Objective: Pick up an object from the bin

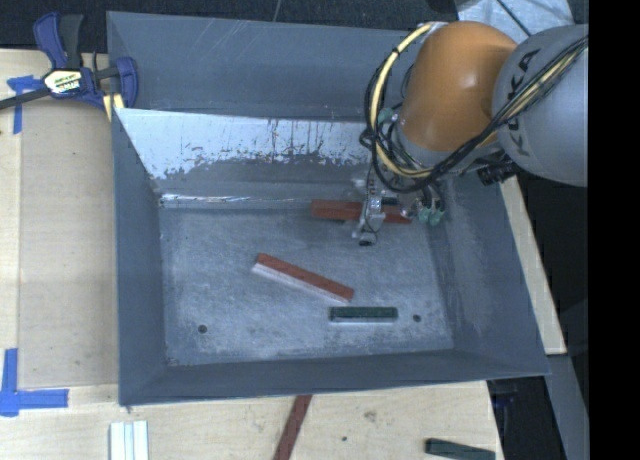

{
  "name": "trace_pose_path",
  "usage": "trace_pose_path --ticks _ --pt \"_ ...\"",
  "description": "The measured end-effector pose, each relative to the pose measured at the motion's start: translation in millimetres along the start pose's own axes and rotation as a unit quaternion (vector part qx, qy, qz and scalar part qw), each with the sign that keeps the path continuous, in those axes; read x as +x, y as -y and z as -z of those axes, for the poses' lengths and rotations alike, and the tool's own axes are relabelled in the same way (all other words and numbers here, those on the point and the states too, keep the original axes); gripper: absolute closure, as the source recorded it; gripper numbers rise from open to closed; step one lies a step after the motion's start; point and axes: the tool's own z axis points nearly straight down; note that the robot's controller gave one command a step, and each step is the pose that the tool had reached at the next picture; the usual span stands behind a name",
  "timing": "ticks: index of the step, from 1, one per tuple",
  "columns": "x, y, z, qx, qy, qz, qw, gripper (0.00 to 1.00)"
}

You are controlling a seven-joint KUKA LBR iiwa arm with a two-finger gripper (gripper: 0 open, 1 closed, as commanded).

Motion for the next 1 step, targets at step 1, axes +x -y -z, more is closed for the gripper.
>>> trace_pose_path --ticks 1 --pt "16.7 -4.1 45.1 0.0 -0.003 -0.003 1.0 1.0"
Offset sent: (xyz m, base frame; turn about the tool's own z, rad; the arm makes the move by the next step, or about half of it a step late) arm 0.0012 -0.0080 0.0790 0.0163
